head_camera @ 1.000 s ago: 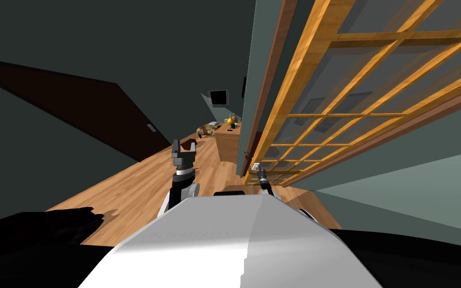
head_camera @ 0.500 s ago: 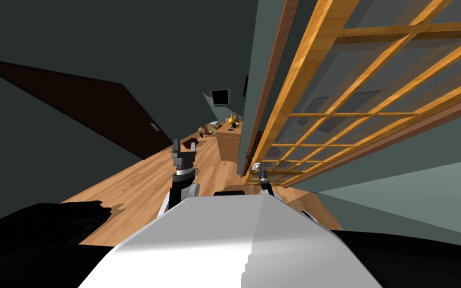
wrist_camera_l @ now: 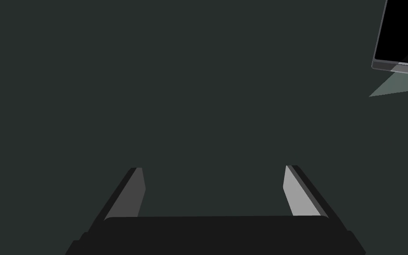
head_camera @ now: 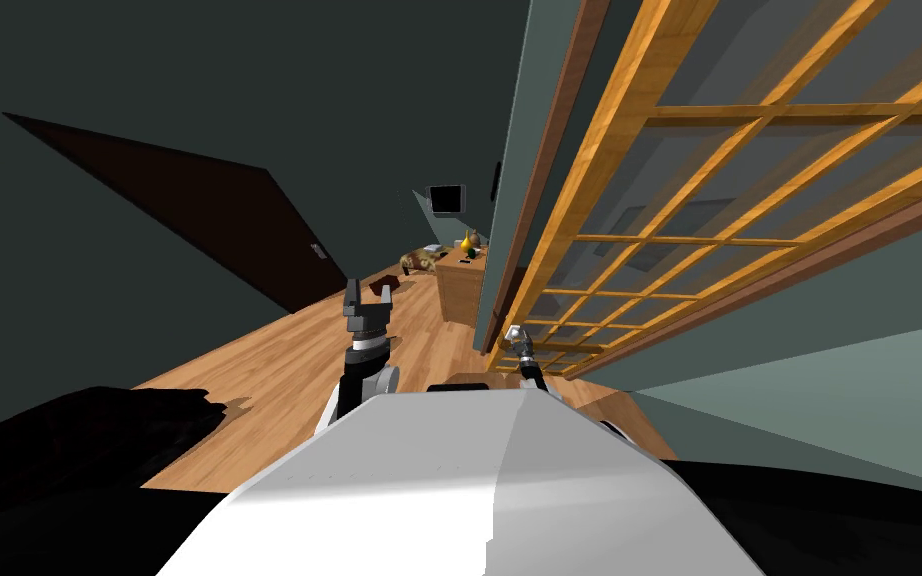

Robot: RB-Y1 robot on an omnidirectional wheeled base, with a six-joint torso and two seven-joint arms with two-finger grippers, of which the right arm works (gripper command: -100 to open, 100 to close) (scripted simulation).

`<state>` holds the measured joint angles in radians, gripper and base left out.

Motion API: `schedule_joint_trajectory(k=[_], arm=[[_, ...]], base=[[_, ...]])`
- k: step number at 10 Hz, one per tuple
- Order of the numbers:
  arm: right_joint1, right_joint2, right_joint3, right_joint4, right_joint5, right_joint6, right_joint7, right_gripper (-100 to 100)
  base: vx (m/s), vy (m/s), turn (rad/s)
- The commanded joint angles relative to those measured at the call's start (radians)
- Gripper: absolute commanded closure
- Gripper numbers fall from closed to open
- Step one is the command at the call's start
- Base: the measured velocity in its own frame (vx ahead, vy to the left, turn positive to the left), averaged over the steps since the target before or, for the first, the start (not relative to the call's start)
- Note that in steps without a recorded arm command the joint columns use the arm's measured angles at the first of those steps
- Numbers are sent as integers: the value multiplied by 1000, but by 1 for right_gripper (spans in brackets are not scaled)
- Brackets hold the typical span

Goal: Pull the door open

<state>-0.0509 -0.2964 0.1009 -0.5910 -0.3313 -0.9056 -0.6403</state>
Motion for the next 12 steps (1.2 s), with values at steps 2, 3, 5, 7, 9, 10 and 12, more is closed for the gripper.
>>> schedule_joint_trajectory(k=[2, 3, 5, 7, 9, 10, 12], arm=[[2, 1, 13, -9, -16, 4, -58, -100], [3, 1, 21, -14, -28, 6, -97, -100], [4, 2, 30, -20, -40, 7, -136, -100], [6, 3, 50, -32, -66, 10, -200, -100], [7, 3, 60, -38, -80, 11, -252, -100], [7, 3, 60, -38, -80, 11, -259, -100], [10, 5, 82, -51, -109, 14, -326, -100]], base=[[-56, 8, 13], [-36, -10, 23], [-54, -30, 22], [-60, -9, 31], [-53, -6, 17], [-48, -9, 13], [-64, -19, 34]])
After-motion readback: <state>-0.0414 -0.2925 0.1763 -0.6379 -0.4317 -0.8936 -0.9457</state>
